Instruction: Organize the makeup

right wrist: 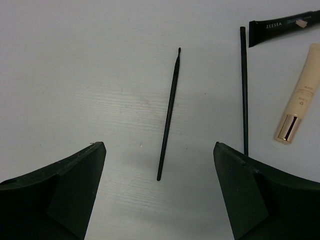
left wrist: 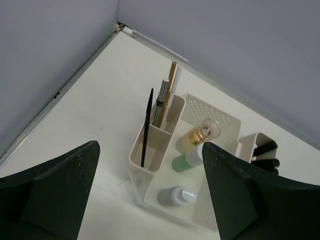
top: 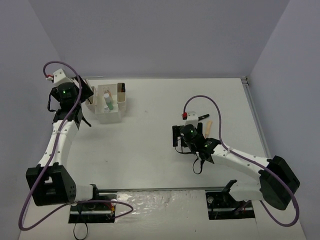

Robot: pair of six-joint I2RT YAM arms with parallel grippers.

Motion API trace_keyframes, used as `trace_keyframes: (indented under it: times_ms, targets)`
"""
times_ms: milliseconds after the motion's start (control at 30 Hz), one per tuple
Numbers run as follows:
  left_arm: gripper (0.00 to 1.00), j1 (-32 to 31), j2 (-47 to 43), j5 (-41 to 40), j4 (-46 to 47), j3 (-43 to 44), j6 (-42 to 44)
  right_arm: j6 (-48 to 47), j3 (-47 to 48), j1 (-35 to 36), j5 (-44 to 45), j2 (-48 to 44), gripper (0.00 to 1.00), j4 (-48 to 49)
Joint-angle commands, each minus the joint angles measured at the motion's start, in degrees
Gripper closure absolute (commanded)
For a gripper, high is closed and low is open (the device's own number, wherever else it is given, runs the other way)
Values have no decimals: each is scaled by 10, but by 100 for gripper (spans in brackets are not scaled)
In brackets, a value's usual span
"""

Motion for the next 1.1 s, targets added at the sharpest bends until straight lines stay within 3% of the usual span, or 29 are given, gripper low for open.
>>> trace_keyframes:
  times_ms: [0,100,267,433,667,867,1067]
  targets:
    - [12,-5,-85,137,-167,61,-36,47,39,-16,9,58,20,2]
    - [6,-13,-126,204,-230,50,-34,54,53,-27,-2,101,27,1]
    - [4,-63,-179,275,-293,0,-19,57,77,-34,-2,158,40,2]
    - [3,-130,-234,273,-326,-68,-23,56,92,-39,-10,210,55,9]
    - [3,-172,-262,275,-312,-126,-67,55,95,-41,-29,258,70,17]
    - [3,-186,-255,277,-299,-128,-79,41,95,-37,-65,274,98,35]
    - [3,-207,-251,281,-245,-138,-127,-3,84,36,-81,217,100,112]
